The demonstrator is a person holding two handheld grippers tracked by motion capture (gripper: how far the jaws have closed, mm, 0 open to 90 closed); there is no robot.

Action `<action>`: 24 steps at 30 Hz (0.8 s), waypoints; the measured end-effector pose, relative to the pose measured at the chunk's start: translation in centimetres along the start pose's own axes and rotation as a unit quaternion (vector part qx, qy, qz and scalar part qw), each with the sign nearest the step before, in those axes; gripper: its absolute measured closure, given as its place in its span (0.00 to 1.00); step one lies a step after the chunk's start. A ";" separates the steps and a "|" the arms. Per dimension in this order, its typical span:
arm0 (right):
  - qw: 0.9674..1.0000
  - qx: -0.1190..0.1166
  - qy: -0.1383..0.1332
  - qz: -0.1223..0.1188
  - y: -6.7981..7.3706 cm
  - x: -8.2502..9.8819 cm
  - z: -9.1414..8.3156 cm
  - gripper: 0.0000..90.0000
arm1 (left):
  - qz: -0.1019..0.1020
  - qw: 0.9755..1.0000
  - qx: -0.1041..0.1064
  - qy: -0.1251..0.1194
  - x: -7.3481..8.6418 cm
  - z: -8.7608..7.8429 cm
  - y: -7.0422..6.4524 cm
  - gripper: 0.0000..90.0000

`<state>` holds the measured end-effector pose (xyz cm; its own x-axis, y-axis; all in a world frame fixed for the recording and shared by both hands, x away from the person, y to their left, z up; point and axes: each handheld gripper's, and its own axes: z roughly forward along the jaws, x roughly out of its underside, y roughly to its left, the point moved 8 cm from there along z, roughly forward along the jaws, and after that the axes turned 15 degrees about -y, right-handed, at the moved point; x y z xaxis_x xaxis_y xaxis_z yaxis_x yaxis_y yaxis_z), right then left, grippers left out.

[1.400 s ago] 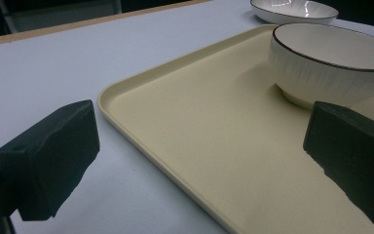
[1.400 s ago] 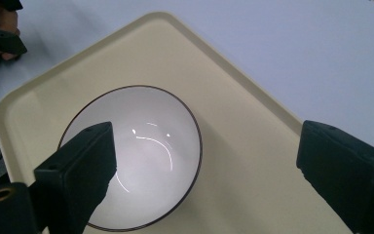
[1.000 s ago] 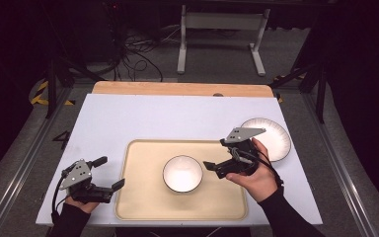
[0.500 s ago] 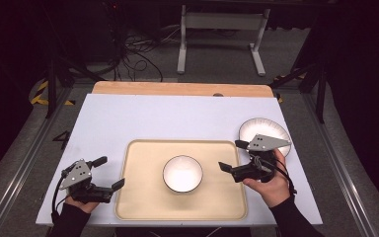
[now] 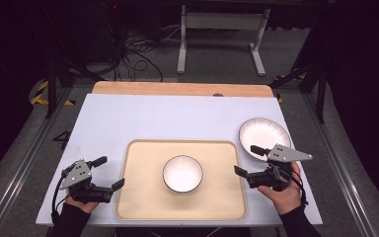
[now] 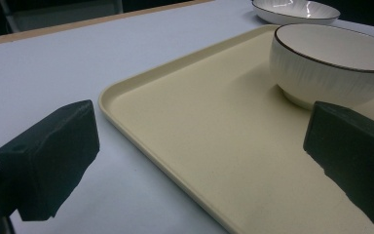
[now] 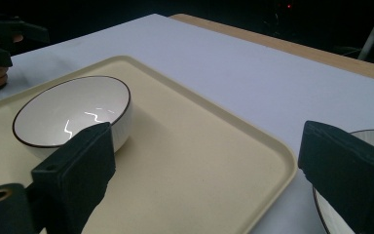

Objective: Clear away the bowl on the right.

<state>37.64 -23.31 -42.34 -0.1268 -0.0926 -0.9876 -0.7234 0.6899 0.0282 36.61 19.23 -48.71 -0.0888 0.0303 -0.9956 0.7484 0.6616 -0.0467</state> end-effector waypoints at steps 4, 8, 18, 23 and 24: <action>1.000 0.008 -0.016 -0.004 -0.5 0.3 -1.0 0.08 | 0.000 1.000 0.001 0.000 0.0 0.0 0.0 0.01; 1.000 0.016 -0.012 0.002 -1.1 1.0 -1.5 0.08 | 0.000 1.000 0.000 0.000 0.0 0.0 0.0 0.01; 0.999 0.027 -0.023 -0.001 -1.6 1.4 -2.2 0.08 | 0.000 1.000 0.001 0.000 0.0 0.0 0.0 0.01; 0.999 0.044 -0.020 -0.012 -1.7 2.5 -2.7 0.08 | 0.004 1.000 0.001 0.000 0.0 0.0 0.0 0.00; 0.999 0.044 -0.020 -0.012 -1.7 2.5 -2.7 0.08 | 0.004 1.000 0.000 -0.001 -0.1 0.0 0.0 0.00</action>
<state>36.75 -26.64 -44.47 -0.0814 -0.0824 -0.9933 -0.6629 0.7487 -0.0078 36.60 19.24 -48.65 -0.0816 0.0343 -0.9961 0.7495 0.6609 -0.0387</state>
